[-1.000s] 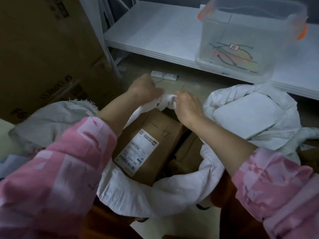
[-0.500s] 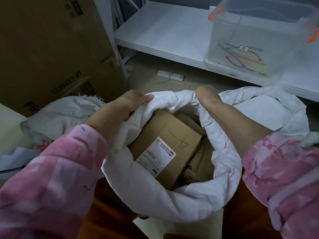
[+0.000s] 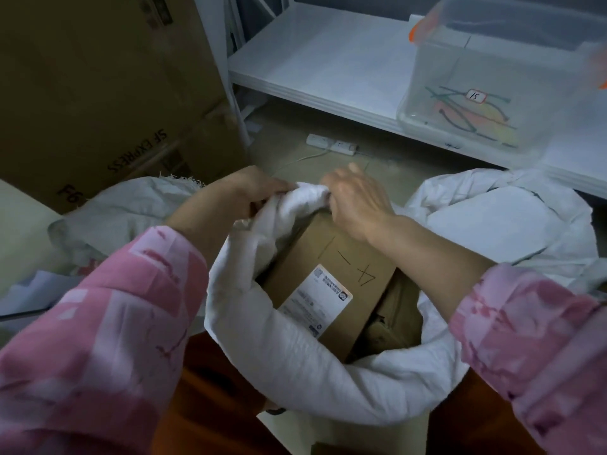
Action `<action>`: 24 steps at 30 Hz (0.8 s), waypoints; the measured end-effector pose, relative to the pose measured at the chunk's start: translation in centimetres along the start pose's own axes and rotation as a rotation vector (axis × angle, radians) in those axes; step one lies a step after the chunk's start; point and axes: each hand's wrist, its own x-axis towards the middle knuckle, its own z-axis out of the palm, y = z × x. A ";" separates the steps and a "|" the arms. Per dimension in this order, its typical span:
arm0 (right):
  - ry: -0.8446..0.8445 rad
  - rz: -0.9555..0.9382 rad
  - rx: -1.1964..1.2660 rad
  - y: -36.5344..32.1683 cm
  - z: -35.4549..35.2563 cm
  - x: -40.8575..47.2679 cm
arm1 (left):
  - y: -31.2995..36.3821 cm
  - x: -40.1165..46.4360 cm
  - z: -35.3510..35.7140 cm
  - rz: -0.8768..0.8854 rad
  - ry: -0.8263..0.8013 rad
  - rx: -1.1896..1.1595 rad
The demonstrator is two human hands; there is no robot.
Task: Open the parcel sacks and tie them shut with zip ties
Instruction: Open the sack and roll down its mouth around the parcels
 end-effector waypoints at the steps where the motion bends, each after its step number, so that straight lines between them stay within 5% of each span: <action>1: -0.003 0.042 -0.001 0.0 0.0 0.4 | 0.2 -0.2 -0.1 0.064 0.091 0.152; 3: 0.001 0.118 -0.020 -0.3 0.2 1.1 | 0.5 -1.2 0.1 0.194 0.227 0.411; 6: -0.057 0.256 0.004 -0.6 0.2 2.3 | -0.7 -3.0 0.4 0.196 0.214 0.635; 11: -0.171 0.453 0.105 -0.7 0.3 4.1 | -4.3 -3.9 -0.6 0.120 0.188 0.515; 15: -0.219 0.539 0.130 -0.6 -0.2 4.8 | -7.2 -3.3 -2.1 0.025 0.038 0.202; 20: -0.254 0.594 0.133 -0.9 -0.6 4.8 | -10.2 -2.8 -2.5 -0.199 -0.310 -0.605; 22: -0.126 0.418 -0.116 -1.6 -0.6 4.4 | -10.7 -2.8 -1.6 -0.213 -0.321 -0.718; 24: 0.021 0.037 -0.194 -3.0 -0.5 3.8 | -11.0 -2.8 -0.9 -0.190 -0.313 -0.818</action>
